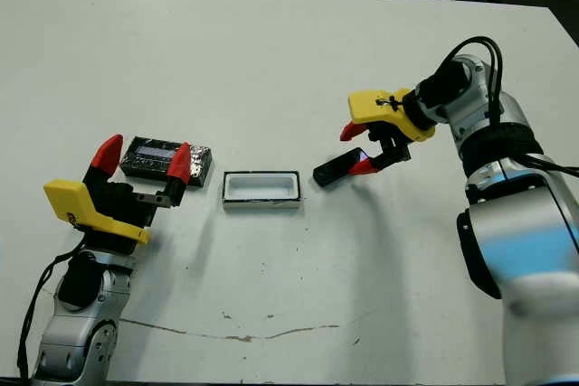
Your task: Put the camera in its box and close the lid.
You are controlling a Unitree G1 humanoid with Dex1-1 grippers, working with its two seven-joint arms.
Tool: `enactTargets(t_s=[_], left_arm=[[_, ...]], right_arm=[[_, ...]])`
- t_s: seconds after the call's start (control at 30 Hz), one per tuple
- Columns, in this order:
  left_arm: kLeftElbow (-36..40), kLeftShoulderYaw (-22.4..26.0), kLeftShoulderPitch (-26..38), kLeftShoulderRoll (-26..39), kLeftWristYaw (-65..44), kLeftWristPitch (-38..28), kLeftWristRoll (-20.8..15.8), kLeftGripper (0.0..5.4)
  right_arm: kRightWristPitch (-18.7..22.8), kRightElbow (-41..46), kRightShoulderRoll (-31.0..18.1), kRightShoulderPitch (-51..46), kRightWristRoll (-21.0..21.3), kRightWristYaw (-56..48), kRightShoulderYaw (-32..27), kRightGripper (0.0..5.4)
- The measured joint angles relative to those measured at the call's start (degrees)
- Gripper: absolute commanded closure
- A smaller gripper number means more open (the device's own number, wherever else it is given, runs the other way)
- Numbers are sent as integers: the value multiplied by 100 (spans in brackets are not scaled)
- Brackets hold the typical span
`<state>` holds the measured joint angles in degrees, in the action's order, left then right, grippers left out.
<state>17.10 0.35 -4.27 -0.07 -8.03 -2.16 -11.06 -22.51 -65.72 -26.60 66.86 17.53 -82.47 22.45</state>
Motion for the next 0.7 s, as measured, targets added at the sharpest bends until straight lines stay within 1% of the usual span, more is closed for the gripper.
enactTargets(t_s=[0.27, 0.47, 0.67, 0.7], left_arm=[[0, 7, 0, 0, -11, 0, -1, 0], [0, 7, -1, 1, -11, 1, 0, 0], [2, 4, -2, 1, -10, 5, -25, 0], [5, 3, -3, 0, -10, 14, -25, 0]], right_arm=[[0, -65, 33, -55, 134, 77, 77, 1], [6, -144, 72, -66, 177, 190, 117, 1], [137, -228, 101, -66, 143, 243, 78, 1], [139, -242, 101, -72, 124, 243, 54, 10]])
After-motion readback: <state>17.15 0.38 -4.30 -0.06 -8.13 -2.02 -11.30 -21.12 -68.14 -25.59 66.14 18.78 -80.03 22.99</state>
